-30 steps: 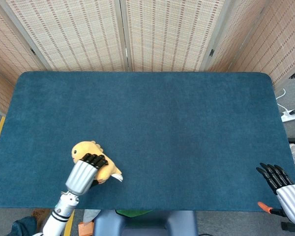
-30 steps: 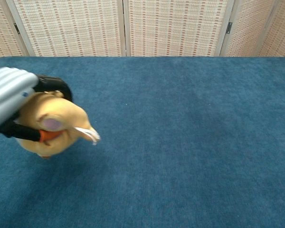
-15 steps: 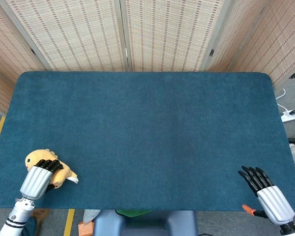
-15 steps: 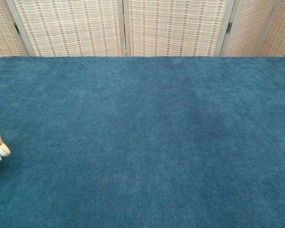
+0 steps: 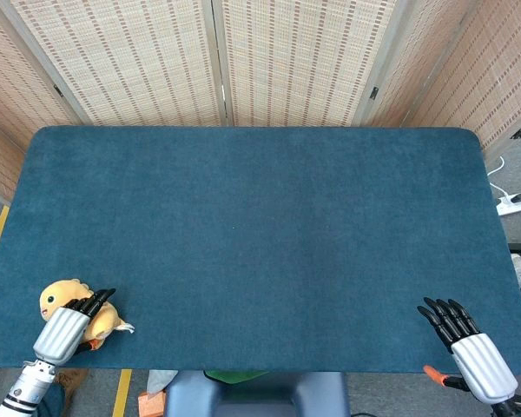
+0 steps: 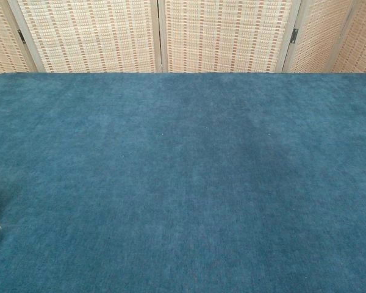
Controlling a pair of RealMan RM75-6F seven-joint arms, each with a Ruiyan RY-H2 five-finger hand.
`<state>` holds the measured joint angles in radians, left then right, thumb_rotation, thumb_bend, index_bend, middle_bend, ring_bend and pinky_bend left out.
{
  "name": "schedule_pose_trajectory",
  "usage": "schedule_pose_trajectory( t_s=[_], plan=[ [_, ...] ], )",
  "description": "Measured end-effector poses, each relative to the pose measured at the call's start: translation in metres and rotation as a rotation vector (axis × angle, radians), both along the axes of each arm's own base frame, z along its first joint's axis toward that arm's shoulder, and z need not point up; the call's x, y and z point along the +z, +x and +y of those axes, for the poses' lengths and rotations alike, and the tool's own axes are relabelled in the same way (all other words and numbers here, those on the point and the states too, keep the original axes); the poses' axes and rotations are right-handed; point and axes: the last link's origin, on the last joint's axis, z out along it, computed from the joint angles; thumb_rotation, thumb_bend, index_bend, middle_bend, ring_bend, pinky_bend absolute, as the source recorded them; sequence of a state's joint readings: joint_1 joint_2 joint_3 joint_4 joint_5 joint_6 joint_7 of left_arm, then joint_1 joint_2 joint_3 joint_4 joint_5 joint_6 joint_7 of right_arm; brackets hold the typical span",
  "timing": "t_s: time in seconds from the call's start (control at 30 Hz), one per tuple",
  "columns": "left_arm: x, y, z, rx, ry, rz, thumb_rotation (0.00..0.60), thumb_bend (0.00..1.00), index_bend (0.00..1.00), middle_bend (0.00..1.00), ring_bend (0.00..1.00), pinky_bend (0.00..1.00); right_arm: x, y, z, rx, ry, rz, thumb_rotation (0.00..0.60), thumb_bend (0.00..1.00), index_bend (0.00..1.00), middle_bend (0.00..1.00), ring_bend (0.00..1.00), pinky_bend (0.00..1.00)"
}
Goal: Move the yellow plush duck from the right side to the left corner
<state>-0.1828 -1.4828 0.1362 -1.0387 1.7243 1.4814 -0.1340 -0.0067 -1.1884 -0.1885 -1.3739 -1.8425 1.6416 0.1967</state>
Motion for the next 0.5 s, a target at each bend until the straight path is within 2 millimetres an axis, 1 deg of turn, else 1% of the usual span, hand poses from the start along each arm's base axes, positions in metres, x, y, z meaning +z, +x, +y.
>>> schedule_pose_trajectory(
  t_s=[0.1, 0.23, 0.4, 0.5],
  plan=[
    [0.0, 0.015, -0.003, 0.0, -0.013, -0.082, 0.6, 0.23, 0.0, 0.0, 0.0, 0.22, 0.002, 0.0, 0.002, 0.008, -0.004, -0.007, 0.6, 0.08, 0.0, 0.0, 0.0, 0.0],
    [0.002, 0.033, -0.007, -0.015, -0.032, -0.163, 0.6, 0.23, 0.0, 0.0, 0.0, 0.19, 0.006, 0.001, 0.004, 0.016, -0.011, -0.019, 0.6, 0.09, 0.0, 0.0, 0.0, 0.0],
    [0.01, 0.047, -0.011, -0.031, -0.03, -0.194, 0.6, 0.23, 0.0, 0.0, 0.0, 0.18, 0.01, 0.002, 0.008, 0.027, -0.009, -0.029, 0.6, 0.09, 0.0, 0.0, 0.0, 0.0],
    [0.02, 0.052, -0.016, -0.034, -0.018, -0.194, 0.6, 0.23, 0.0, 0.0, 0.0, 0.17, 0.013, 0.002, 0.009, 0.028, -0.016, -0.036, 0.6, 0.09, 0.0, 0.0, 0.0, 0.0]
  ],
)
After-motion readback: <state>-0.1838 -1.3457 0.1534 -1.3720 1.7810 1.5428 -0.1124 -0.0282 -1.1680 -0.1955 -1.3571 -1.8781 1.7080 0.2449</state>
